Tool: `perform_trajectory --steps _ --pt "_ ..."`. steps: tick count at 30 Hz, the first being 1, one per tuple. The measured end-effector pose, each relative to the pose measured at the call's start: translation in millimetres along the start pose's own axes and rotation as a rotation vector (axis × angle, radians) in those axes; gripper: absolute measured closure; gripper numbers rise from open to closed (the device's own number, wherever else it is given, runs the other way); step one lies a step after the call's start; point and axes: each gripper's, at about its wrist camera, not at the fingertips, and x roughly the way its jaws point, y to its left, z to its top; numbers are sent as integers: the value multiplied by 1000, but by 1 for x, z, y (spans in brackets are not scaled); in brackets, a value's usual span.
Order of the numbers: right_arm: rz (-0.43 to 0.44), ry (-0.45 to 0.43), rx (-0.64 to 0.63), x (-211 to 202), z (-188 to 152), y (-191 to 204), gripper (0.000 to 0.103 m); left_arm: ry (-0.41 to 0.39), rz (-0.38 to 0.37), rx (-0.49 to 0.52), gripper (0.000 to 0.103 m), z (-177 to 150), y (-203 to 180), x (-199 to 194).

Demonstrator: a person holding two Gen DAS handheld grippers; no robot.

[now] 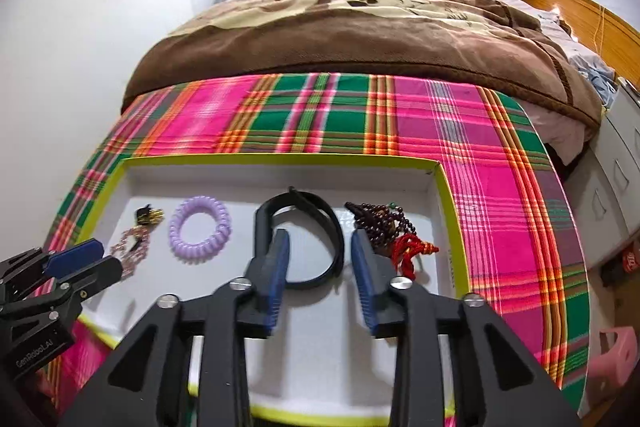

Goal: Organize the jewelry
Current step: 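Open both tools to drop the headband and beaded clip in the box, then withdraw both tools from the box back over the remaining jewelry, then close the right tool on the pale pink coil hair tie while the left tool approaches the flower hair tie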

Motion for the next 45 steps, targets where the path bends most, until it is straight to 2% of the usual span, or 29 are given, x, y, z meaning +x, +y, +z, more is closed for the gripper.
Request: perform_trajectory --steps 6,12,24,30,34,37,45 --pt "19 -39 -12 -30 -13 1 68 -42 -21 -5 64 -14 -4 -32" --pt "44 -55 -19 -60 -39 0 68 -69 -47 13 64 -39 -11 -63" --pt "81 -52 -53 -106 -110 -2 68 -57 -94 -8 64 -103 -17 -99" --pt "84 -34 -63 -114 -138 -3 67 -34 -113 -15 64 -129 -20 -105" --pt "85 -7 -60 -111 -154 -4 59 -28 -132 -26 63 -140 -24 -107" --pt "93 7 -60 -110 -163 -3 59 -18 -140 -15 63 -147 -27 -108" --pt "31 11 -154 -109 -175 13 59 -17 -133 -30 63 -157 -25 -111"
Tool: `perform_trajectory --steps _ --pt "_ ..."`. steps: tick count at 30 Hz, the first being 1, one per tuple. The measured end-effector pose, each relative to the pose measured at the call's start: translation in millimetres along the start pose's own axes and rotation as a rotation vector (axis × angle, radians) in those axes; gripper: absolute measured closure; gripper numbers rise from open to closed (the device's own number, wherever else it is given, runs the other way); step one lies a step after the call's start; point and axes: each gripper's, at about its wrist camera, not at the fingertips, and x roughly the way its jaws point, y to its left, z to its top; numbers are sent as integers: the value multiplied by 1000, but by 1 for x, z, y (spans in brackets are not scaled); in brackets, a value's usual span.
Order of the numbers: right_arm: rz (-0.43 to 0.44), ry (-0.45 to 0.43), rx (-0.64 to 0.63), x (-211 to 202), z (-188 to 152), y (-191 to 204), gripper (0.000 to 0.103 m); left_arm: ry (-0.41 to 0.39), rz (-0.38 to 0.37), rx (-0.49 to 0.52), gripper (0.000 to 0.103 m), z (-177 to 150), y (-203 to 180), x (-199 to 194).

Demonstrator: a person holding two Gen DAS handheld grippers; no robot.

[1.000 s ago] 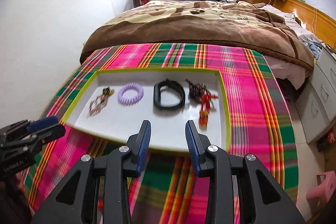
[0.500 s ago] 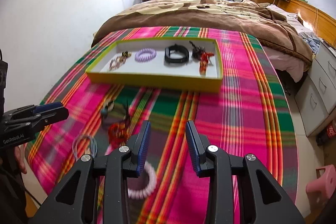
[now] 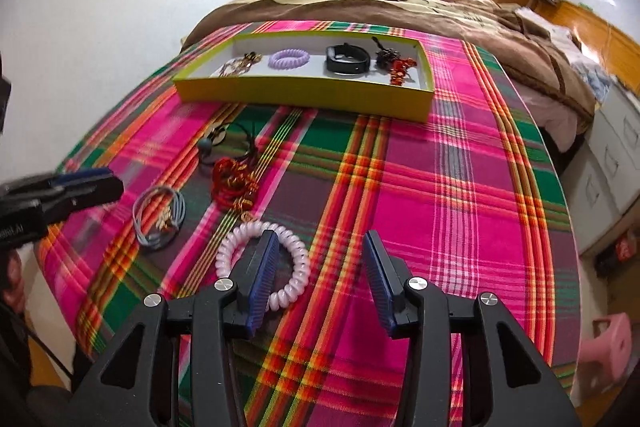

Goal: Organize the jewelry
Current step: 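Close the right tool on the pale pink coil hair tie while the left tool approaches the flower hair tie, then close the left tool on the grey hair tie with cream flower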

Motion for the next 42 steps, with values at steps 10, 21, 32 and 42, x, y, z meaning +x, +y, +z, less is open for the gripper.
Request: perform_trajectory --steps 10,21,32,42 --pt "-3 4 -34 2 -8 14 83 6 3 42 64 -5 -14 -2" --pt "-7 -34 24 -7 -11 2 93 33 13 138 64 -9 -49 12" --pt "-6 -59 59 -15 -8 -12 93 45 99 193 64 -13 -65 36" --pt "5 -63 63 -15 -6 -12 93 46 113 209 81 -13 -65 40"
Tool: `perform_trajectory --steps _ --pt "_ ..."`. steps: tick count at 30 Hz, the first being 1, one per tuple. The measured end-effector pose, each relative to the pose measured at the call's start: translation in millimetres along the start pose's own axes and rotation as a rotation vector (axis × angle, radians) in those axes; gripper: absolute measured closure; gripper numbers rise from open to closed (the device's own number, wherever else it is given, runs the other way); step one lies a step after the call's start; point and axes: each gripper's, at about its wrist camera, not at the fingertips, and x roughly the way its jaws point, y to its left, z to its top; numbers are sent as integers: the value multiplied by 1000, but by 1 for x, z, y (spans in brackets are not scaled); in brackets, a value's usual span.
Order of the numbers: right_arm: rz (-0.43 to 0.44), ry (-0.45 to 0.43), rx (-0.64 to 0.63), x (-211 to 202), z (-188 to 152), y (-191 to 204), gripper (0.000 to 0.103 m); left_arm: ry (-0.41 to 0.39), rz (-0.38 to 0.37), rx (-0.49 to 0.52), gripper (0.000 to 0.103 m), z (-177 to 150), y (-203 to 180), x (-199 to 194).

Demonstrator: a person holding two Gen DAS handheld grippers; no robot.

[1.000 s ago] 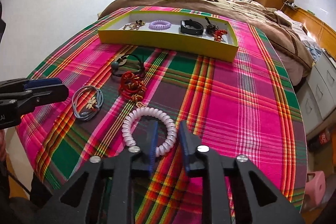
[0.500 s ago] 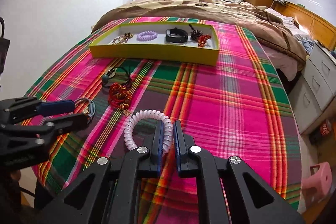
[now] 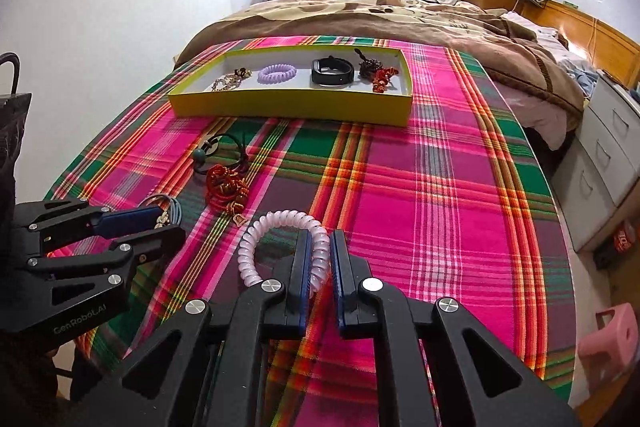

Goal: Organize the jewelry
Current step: 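Close the left tool on the grey hair tie with cream flower, then carry the coil hair tie and flower hair tie over the box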

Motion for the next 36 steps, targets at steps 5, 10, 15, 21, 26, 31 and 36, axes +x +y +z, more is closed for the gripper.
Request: perform_trajectory --steps 5,10,15,21,26,31,36 --pt "3 -2 1 0 0 1 93 -5 7 3 86 0 2 -1" --pt "2 0 6 0 1 1 93 -14 25 -1 86 0 6 -3" --pt "1 -8 4 -2 5 4 93 -25 29 -7 86 2 12 -7" --pt "3 -21 6 -5 11 5 93 -51 29 -14 86 10 19 -16" --pt "4 -37 14 -6 22 4 93 -78 35 -31 86 21 31 -22" --pt "0 -56 26 -5 39 1 93 -103 47 -50 86 38 46 -25" --pt "-7 -72 37 2 62 -4 93 -133 61 -53 86 59 57 -27"
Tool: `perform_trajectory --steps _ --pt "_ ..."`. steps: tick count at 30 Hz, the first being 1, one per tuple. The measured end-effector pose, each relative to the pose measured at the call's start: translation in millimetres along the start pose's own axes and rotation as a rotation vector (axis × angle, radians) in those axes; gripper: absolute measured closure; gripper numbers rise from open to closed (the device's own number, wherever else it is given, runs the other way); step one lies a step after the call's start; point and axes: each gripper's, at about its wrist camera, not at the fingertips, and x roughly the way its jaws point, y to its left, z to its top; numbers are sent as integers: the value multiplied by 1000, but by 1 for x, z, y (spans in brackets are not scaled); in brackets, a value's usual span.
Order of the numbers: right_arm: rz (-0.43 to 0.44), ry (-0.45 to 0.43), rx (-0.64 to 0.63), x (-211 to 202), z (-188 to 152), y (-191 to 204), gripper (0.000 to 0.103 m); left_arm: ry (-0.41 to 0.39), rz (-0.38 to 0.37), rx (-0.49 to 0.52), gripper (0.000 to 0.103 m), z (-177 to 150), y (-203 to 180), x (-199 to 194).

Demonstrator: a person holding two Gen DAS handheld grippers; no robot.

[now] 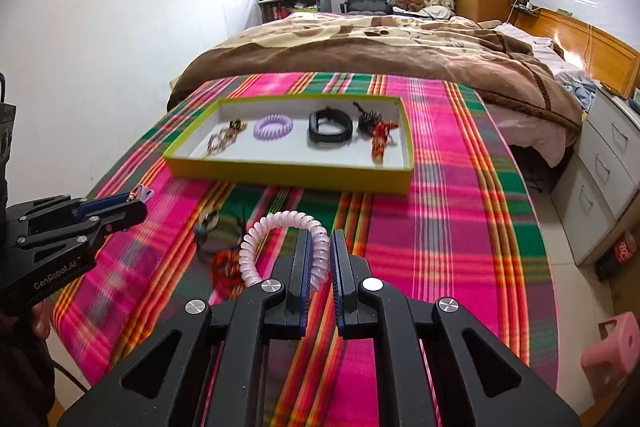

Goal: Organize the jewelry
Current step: 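Carry the coil hair tie and flower hair tie over the box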

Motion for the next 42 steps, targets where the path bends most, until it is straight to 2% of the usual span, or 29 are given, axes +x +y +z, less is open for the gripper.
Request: perform_trajectory --steps 10,21,33,42 --pt "-25 -5 23 29 43 -10 93 -31 -8 -11 86 45 14 24" --pt "-52 24 40 71 75 -28 93 -11 -19 -25 86 86 17 73" --pt "-68 113 17 113 75 -36 93 75 -14 -41 86 82 19 125" --pt "-79 139 0 121 70 -37 93 113 -24 -30 86 76 13 139"
